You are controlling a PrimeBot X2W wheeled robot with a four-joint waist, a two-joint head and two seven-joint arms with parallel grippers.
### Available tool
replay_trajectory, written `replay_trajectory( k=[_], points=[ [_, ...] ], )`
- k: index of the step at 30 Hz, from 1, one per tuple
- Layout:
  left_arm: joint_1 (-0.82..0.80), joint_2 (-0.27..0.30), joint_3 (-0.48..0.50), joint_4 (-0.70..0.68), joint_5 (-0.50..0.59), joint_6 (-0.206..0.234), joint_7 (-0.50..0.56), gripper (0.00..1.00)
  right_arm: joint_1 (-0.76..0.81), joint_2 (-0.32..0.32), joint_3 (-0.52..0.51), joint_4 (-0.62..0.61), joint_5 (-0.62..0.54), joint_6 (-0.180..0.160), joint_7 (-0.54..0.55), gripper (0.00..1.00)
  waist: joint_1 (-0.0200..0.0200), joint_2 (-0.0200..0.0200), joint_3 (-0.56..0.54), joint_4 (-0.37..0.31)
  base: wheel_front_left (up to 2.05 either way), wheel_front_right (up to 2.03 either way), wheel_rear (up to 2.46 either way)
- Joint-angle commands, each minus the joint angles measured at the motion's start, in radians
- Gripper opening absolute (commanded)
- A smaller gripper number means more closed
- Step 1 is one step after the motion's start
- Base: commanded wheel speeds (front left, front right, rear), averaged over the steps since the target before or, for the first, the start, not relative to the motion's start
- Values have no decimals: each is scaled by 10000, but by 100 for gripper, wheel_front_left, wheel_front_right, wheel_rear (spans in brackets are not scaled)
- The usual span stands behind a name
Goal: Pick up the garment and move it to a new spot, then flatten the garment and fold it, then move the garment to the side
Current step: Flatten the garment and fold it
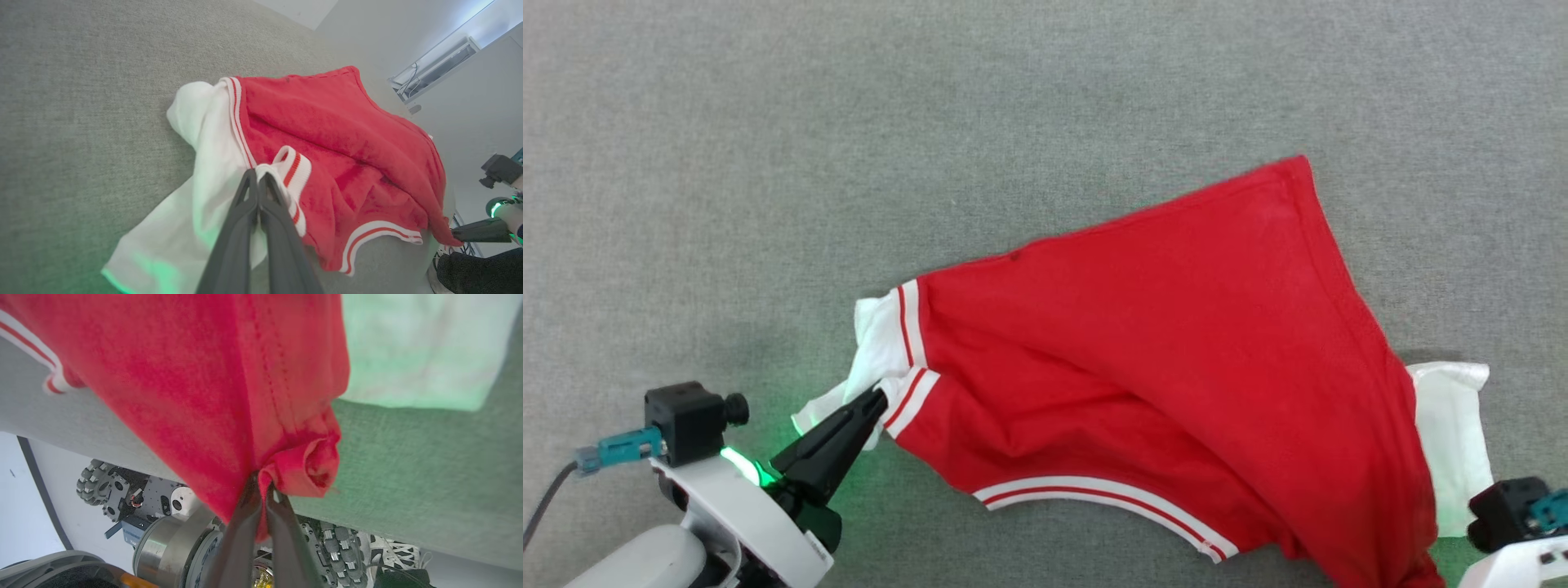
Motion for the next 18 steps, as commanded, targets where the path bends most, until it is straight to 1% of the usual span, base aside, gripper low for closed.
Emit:
replay_trajectory(
  k=[1,4,5,6,7,10,12,14,17,18],
  points=[
    [78,32,-18,-15,46,27,10,0,47,10,76,93,8,0,-120,0,0,-1,-19,-27,0,0,0],
    [67,71,-60,-24,26,27,10,0,-16,-16,274,478,-41,0,-735,0,0,-1,-56,-75,0,0,0],
    [69,86,-85,-26,28,27,10,0,-117,-28,298,563,-95,0,-1003,11,0,-1,-75,-90,0,0,0],
    [72,99,-108,-27,21,27,10,0,-172,-102,377,611,-140,0,-1229,42,0,-1,-99,-103,0,0,0],
    [78,105,-125,-33,7,27,10,0,-245,-137,381,599,-141,0,-1493,100,0,-1,-123,-114,0,0,0],
    [102,115,-150,-42,-15,27,10,0,-399,-94,185,370,14,0,-2005,100,0,-1,-192,-139,0,0,0],
    [136,110,-167,-67,-19,27,10,0,-543,-70,-73,13,262,0,-2061,100,0,-1,-230,-143,0,0,0],
    [157,90,-196,-93,-14,27,10,0,-752,-133,-369,-461,438,2,-1912,100,0,-1,-260,-131,0,0,0],
    [123,34,-270,-130,19,27,10,0,-1267,-55,-886,-1154,812,2,-1494,100,0,-1,-282,-58,0,0,0],
    [91,9,-285,-144,25,25,10,0,-1540,-183,-1058,-1292,905,2,-1355,100,0,-1,-269,-26,0,0,0]
  ],
)
